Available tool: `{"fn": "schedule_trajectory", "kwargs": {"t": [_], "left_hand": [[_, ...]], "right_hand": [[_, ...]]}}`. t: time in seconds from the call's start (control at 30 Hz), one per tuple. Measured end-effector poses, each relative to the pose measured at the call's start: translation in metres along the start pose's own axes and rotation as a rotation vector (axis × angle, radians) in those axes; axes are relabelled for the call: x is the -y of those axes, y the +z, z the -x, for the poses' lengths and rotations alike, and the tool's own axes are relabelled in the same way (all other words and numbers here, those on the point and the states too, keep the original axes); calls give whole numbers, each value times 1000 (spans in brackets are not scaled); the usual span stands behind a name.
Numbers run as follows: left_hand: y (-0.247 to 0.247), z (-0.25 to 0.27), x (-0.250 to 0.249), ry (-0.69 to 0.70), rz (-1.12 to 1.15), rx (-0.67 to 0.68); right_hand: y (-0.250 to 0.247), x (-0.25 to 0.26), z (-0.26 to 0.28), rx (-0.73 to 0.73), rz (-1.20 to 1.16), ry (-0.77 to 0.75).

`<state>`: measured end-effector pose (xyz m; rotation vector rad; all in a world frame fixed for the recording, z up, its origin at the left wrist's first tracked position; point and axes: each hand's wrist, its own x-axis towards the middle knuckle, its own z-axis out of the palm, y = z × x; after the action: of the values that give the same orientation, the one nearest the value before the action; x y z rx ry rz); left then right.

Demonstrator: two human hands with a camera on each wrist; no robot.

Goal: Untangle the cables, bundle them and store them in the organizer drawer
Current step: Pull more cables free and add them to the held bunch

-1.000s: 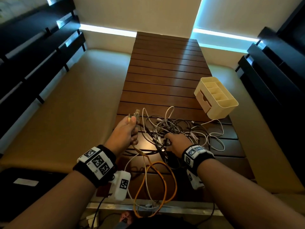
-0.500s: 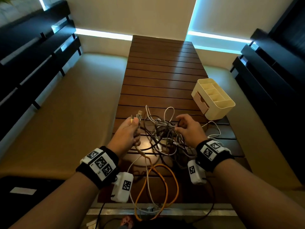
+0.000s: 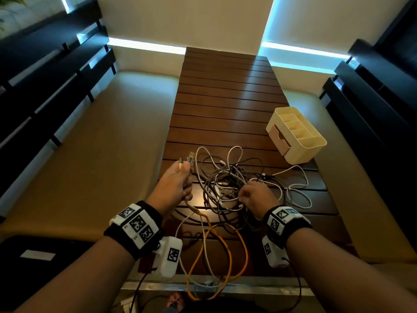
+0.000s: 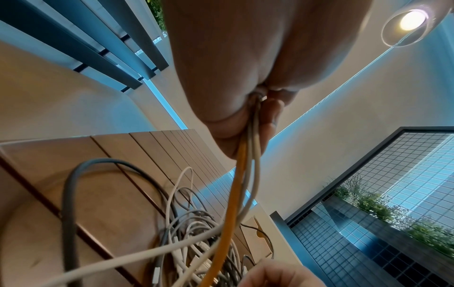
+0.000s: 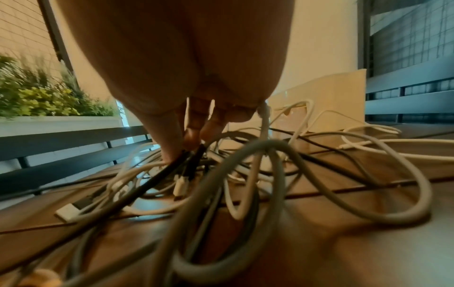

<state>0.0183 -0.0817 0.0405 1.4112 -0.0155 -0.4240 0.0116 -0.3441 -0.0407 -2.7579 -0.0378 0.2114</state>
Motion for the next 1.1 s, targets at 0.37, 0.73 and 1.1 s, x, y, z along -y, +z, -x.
{"fn": "schedule_trajectory", "kwargs": {"t": [0.37,0.73,1.1], "left_hand": [[-1,-3,-1,7,4,-1],[2,-6,-2,10,8,-3],[11,-11,-5,23,43,36]], "right_hand": [[0,14,-12,103,270,122],[4,25,-18,121,470,69],[-30,26,4,-208,-130,-111]]}}
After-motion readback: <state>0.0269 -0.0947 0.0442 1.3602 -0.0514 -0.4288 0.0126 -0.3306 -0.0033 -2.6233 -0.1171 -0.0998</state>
